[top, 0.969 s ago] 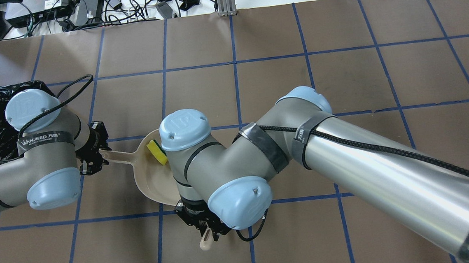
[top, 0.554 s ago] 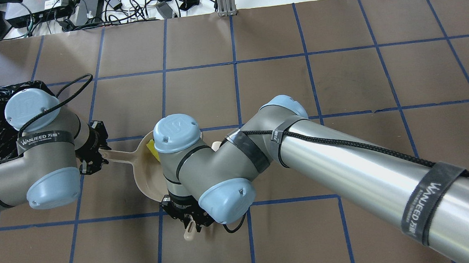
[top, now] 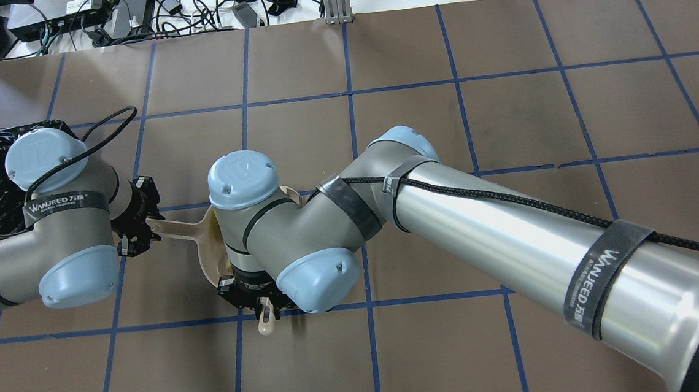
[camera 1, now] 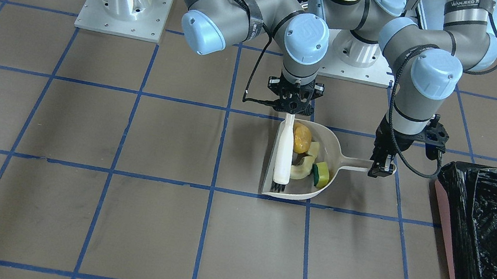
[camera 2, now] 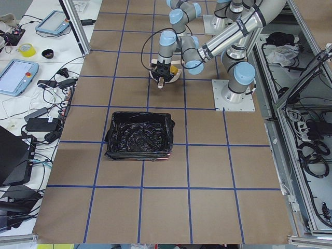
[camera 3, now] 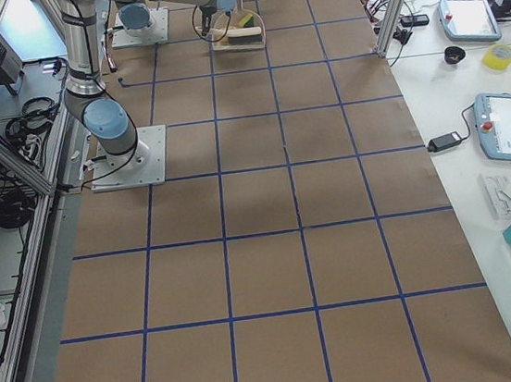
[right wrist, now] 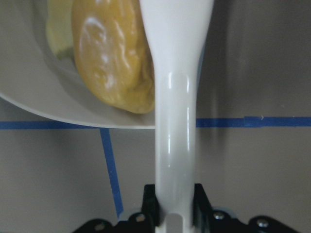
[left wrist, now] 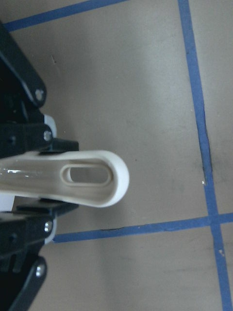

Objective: Sweep and dump trash into bin
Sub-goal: 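Sweep the yellow potato into the dustpan with the brush in the right gripper, then lift the loaded dustpan toward the black bin with the left gripper while the right withdraws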

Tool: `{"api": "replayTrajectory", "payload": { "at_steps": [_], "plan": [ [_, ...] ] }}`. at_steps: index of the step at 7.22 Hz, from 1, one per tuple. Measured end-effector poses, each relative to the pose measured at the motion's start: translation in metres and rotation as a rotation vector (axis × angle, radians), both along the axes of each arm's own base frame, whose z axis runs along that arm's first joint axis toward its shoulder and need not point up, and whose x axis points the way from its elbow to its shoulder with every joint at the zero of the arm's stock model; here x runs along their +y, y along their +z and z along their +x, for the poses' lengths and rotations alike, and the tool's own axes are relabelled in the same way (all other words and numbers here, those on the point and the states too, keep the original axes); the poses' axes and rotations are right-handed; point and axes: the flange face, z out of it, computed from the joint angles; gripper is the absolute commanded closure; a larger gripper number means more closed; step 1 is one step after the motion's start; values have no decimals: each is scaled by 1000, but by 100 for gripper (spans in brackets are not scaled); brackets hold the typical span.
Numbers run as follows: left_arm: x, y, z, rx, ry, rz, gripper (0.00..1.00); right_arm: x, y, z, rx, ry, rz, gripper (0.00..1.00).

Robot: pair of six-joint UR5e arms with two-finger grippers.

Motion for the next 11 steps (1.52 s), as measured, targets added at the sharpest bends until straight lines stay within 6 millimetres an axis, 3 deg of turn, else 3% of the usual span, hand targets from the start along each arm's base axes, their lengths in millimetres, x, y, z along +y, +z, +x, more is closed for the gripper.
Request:
{"api": "replayTrajectory", "payload": {
  "at_steps": [2,4,6,7,8,9,11],
  "plan": [
    [0,-1,0,4,-3,2,100,1,2,-5,37,29,4,100],
    [0,-2,-1,7,-4,9,100,5,21,-18,84,49,-2,100],
    [-1,-1,-1,15,-4,14,100,7,48,-49,175,67,3,100],
    [-5,4,-2,45,-7,19,100,-9,62,-74,211,39,-8,100],
    [-18,22,-3,95,-10,44,100,-38,81,-112,217,-15,-25,100],
    [-38,54,0,129,-9,81,100,-73,101,-164,200,-49,-40,100],
    [-70,117,17,152,9,90,100,-142,108,-290,222,24,-57,100]
  ]
}}
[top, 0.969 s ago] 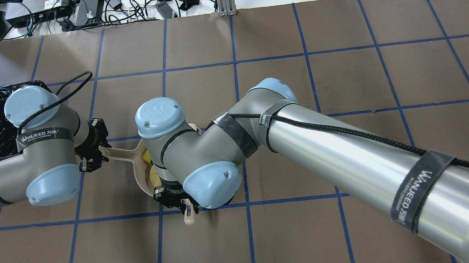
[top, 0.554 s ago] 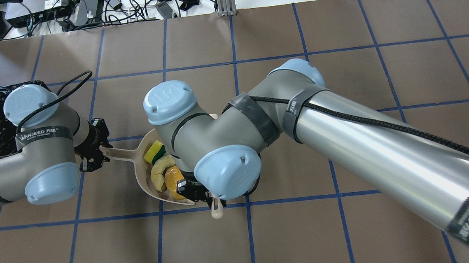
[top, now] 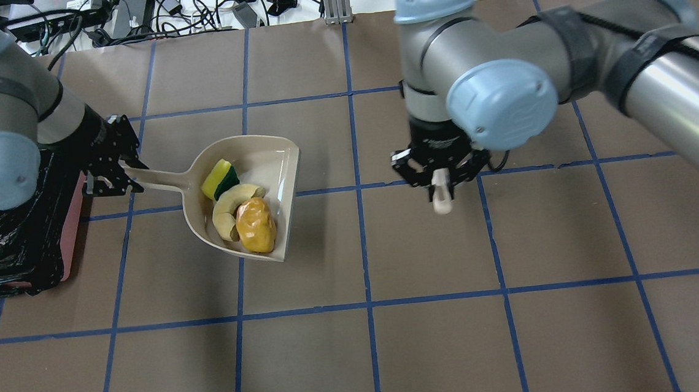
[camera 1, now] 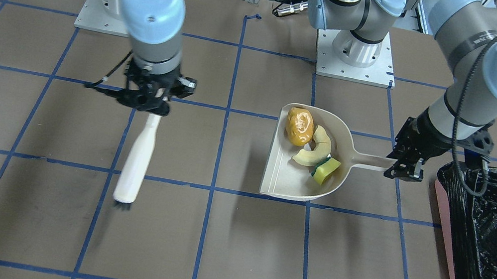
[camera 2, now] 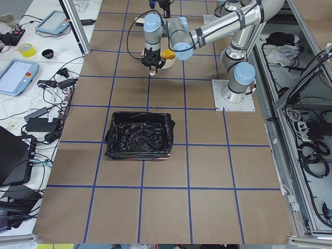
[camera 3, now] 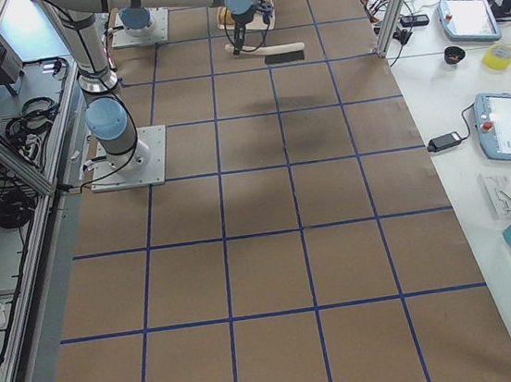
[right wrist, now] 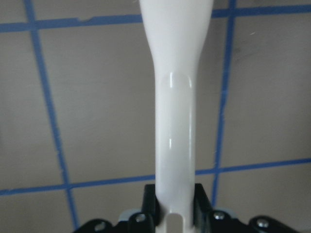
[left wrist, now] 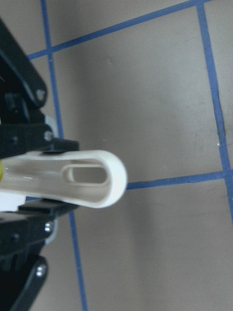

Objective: Sweep and dump trash into bin
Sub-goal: 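Lift the loaded dustpan toward the black bin with the left gripper while the right withdraws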

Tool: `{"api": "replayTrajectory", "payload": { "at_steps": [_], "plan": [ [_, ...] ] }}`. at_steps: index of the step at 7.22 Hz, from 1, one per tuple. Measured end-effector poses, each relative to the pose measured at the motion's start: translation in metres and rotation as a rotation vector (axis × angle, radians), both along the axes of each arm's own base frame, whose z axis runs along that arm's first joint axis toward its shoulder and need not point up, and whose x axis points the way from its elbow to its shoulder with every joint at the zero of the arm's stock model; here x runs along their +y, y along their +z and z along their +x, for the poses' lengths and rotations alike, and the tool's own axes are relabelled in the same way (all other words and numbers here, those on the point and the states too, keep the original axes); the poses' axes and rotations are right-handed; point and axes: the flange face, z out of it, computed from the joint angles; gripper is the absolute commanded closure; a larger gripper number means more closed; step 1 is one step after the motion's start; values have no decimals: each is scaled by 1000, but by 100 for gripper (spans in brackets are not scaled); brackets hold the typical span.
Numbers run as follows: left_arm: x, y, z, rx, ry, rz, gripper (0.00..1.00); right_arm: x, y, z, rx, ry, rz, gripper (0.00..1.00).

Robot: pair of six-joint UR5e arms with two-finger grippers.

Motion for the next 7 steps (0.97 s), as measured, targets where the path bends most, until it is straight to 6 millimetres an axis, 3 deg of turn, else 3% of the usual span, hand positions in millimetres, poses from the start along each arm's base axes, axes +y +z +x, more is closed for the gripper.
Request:
{"api": "replayTrajectory", "payload": {
  "at_steps": [2,3,5,6,7],
  "plan": [
    [-13,26,61,72,95,-48,100,-45,-9,-139,2,65,18,100],
    [-14,37,101,100,119,-86,100,-55,-19,-189,-13,75,29,100],
    [-7,56,170,102,146,-127,100,-59,-46,-271,-56,36,54,100],
    [-4,63,205,93,162,-141,100,-53,-69,-301,-69,29,45,100],
    [0,69,240,81,164,-156,100,-46,-89,-317,-69,37,19,100]
  ]
}}
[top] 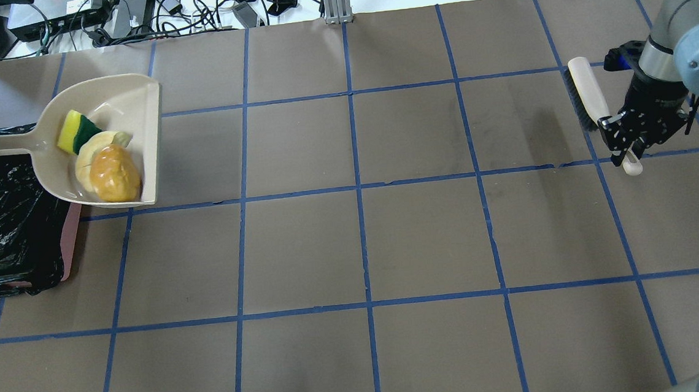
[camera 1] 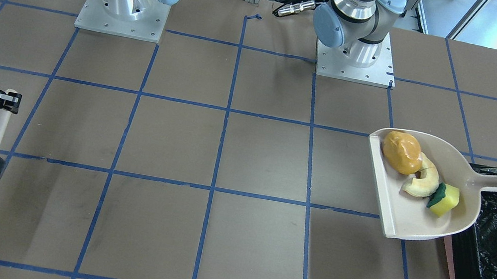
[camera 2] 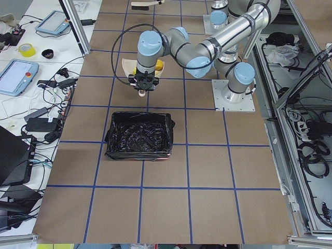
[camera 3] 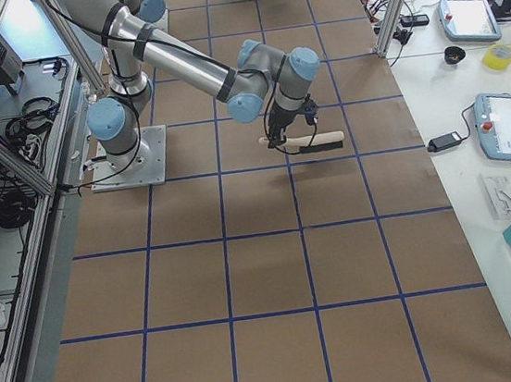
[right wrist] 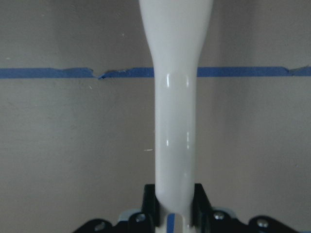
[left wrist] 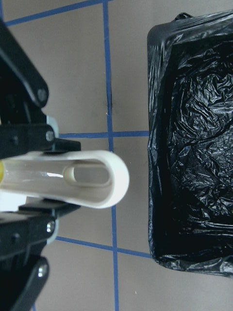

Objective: Sweep and dump trash into bin
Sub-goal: 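Lift the loaded dustpan toward the black bin with the left gripper while the right withdraws, then tilt the dustpan over the bin with the left gripper while the right drops the brush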

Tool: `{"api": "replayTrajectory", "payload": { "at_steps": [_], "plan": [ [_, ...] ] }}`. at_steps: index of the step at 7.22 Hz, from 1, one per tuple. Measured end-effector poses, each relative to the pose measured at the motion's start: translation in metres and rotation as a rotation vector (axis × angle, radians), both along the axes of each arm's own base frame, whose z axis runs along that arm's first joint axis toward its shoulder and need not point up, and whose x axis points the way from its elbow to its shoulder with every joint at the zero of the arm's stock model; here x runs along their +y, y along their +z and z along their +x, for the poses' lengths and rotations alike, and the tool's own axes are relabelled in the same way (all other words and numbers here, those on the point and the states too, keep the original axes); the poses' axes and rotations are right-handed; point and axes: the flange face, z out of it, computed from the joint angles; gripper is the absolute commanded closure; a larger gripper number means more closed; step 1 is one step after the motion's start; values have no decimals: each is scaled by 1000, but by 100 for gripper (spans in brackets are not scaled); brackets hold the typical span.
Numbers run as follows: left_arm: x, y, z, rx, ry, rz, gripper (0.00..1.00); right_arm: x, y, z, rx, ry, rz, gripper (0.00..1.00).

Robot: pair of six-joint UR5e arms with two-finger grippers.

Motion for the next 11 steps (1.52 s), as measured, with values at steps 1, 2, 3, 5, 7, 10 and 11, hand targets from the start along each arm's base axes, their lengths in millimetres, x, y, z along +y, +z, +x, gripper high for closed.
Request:
{"api": "replayTrajectory", "payload": {
  "at_steps": [1,2,3,5,7,10,11],
  "plan": [
    [3,4,37,-15,3,-13,100,5,-13,-6,3,11,-22,100],
    [4,7,71,-31,0,-26,100,8,-22,-7,-3,25,-28,100],
    [0,8,100,-45,-5,-36,100,9,-27,-7,-11,30,-29,100],
    [-14,5,155,-62,-33,-70,100,7,-33,-5,-39,28,-37,100],
    [-32,-3,201,-90,-85,-99,100,4,-39,-5,-51,22,-38,100],
    [-56,-30,250,-159,-176,-145,100,2,-40,-5,-51,12,-38,46],
    [-63,-38,260,-209,-226,-177,100,1,-42,-6,-51,13,-35,36]
  ]
}}
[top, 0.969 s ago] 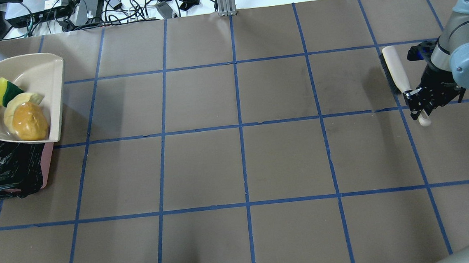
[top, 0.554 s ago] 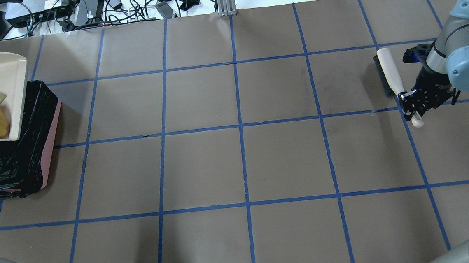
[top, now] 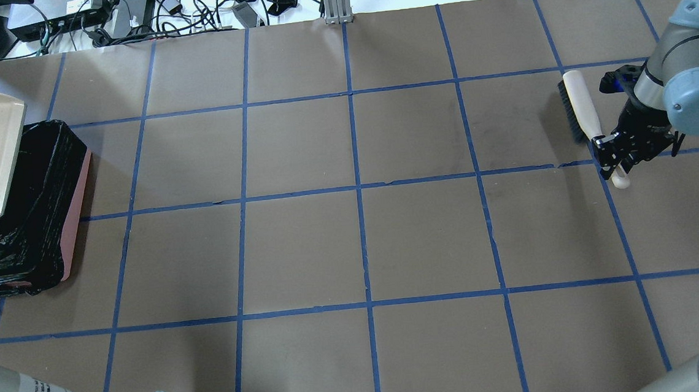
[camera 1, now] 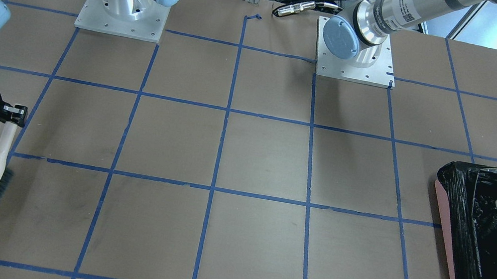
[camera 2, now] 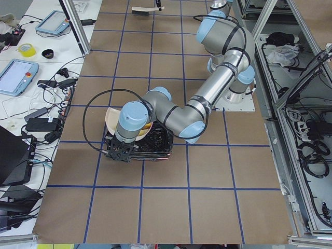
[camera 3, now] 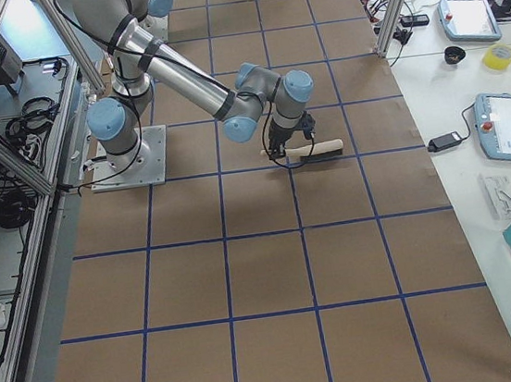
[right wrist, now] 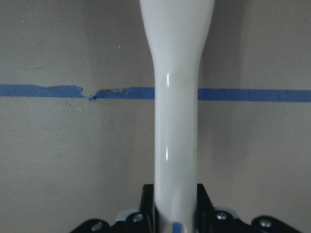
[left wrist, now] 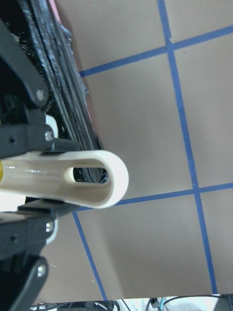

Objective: Sweep and dump trash into bin
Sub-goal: 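Tilt the dustpan over the bin with the left gripper while the right drops the brush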

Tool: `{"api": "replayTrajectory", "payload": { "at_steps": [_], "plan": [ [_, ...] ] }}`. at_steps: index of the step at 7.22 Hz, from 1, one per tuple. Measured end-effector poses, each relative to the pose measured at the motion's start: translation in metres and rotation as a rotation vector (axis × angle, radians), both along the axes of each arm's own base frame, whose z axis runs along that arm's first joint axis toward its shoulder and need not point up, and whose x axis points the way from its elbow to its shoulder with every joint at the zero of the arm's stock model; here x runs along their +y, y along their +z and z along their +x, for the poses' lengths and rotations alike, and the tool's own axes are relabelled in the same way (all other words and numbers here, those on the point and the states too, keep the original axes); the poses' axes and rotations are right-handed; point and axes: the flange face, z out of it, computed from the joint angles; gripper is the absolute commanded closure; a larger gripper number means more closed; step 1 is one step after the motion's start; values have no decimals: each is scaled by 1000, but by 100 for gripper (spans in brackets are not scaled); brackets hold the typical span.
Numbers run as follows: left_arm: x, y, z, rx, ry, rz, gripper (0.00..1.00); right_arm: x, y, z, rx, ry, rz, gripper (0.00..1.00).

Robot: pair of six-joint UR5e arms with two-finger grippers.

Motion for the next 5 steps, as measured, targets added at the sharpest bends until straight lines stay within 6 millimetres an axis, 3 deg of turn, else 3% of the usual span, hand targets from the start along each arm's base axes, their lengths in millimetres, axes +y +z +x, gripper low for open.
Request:
{"api": "replayTrajectory", "payload": {
  "at_steps": [1,3,4,5],
  "plan": [
    [-6,-3,2,-43,-73,-54,100,-1,-2,-1,0,1,2,29],
    [-10,6,-14,-104,-229,-150,100,-8,6,-4,23,2,-31,13],
    [-8,13,-26,-139,-306,-179,100,-15,19,-8,38,5,-60,0],
    [-5,23,-36,-181,-376,-210,100,-26,46,-12,58,12,-109,0]
  ]
}}
